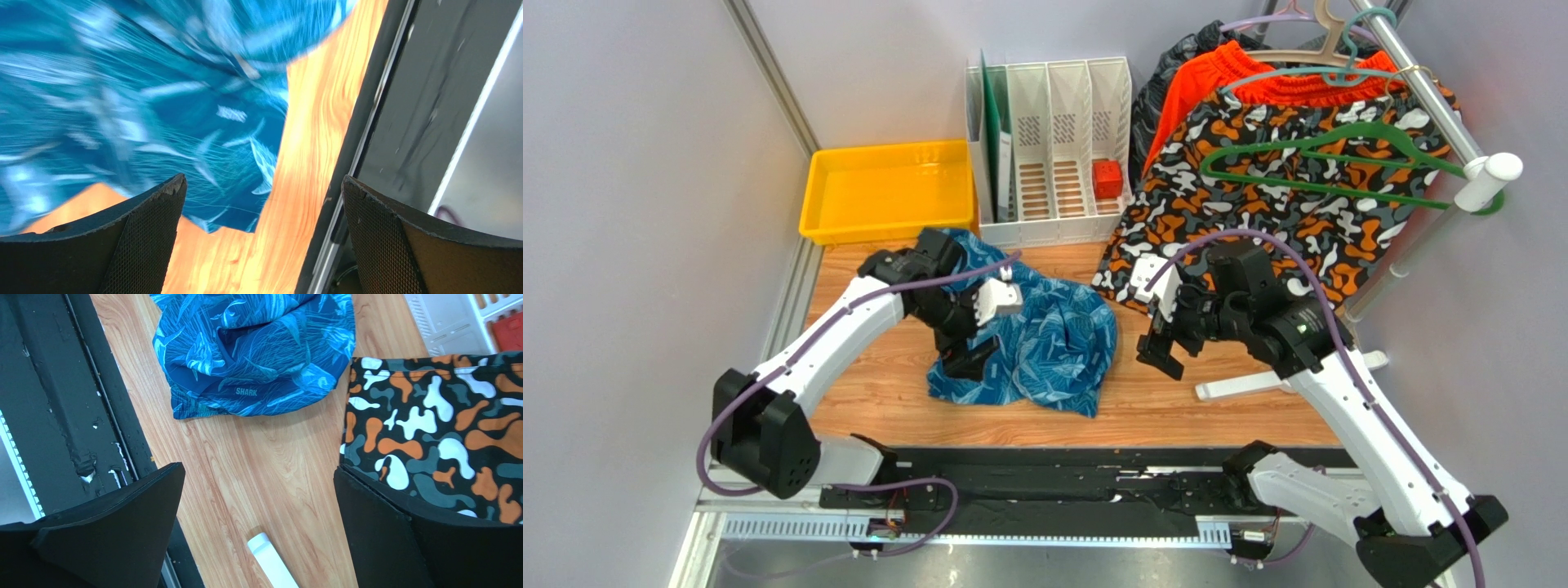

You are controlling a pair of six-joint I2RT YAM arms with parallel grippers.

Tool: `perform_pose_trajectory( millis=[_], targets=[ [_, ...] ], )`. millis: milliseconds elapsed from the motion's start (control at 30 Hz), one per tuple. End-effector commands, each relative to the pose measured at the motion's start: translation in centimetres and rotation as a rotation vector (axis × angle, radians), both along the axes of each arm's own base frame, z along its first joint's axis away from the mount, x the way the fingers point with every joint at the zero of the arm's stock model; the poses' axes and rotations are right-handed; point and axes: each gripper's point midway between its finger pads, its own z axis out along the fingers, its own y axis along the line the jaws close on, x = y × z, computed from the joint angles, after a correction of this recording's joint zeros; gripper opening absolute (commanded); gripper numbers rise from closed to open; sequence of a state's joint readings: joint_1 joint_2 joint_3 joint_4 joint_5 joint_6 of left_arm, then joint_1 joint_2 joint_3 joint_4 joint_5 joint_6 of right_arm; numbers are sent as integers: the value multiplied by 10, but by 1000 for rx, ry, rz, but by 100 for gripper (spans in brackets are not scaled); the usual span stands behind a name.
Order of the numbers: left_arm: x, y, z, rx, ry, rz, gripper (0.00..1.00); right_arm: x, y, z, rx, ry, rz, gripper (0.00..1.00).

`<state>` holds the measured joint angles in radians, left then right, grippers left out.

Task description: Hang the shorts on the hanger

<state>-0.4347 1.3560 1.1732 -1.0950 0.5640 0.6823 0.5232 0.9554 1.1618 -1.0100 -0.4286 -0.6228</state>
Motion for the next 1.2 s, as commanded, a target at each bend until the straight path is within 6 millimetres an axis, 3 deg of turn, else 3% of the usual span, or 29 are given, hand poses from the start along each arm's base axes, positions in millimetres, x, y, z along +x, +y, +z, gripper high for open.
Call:
perform_pose_trajectory(
  millis=[0, 100, 233, 300, 400, 467, 500, 533, 567, 600, 667, 700, 767, 800, 867, 900, 933, 967, 1067, 1167],
  targets=[
    [15, 5, -48, 78, -120, -90, 99, 16, 12, 5, 43, -8, -49, 98],
    [14, 7, -72, 158, -135, -106, 99, 15, 13, 7, 63, 19, -76, 98],
    [32, -1, -94, 222, -239, -113, 99, 10, 11, 12, 82, 30, -95, 98],
    [41, 2, -106, 278, -262, -102, 95, 8, 10, 14, 90, 32, -108, 98],
    [47, 12, -119, 387, -280, -91, 77, 6, 8, 16, 103, 34, -125, 98],
    [45, 17, -117, 419, -261, -75, 48, 4, 8, 18, 112, 30, -127, 98],
    [47, 15, -109, 413, -262, -68, 12, 4, 8, 19, 119, 28, -133, 98],
    [45, 13, -102, 399, -245, -55, 0, 4, 7, 22, 128, 20, -138, 98],
    [37, 14, -89, 385, -222, -52, 0, 5, 8, 24, 138, 11, -143, 98],
    [45, 3, -63, 323, -248, -38, 0, 4, 8, 24, 145, 13, -148, 98],
    [36, -9, -14, 192, -234, -4, 0, 4, 9, 30, 166, -7, -148, 98],
    [48, -22, 30, 107, -306, 21, 0, 6, 9, 32, 176, -10, -156, 99],
    [48, -28, 79, 10, -338, 73, 0, 8, 10, 36, 190, -24, -163, 99],
    [56, -35, 125, -68, -416, 97, 0, 8, 10, 38, 195, -27, -162, 99],
    [60, -38, 160, -131, -438, 141, 0, 10, 12, 41, 199, -33, -162, 99],
    [65, -38, 196, -184, -502, 167, 0, 10, 12, 43, 204, -34, -160, 99],
    [67, -41, 208, -211, -498, 195, 0, 11, 13, 46, 214, -41, -160, 99],
    [70, -41, 239, -265, -556, 215, 0, 11, 15, 48, 221, -42, -156, 99],
    [72, -51, 287, -399, -608, 253, 0, 14, 19, 55, 256, -61, -149, 100],
    [65, -60, 347, -563, -673, 257, 0, 16, 26, 66, 303, -77, -136, 100]
  ],
)
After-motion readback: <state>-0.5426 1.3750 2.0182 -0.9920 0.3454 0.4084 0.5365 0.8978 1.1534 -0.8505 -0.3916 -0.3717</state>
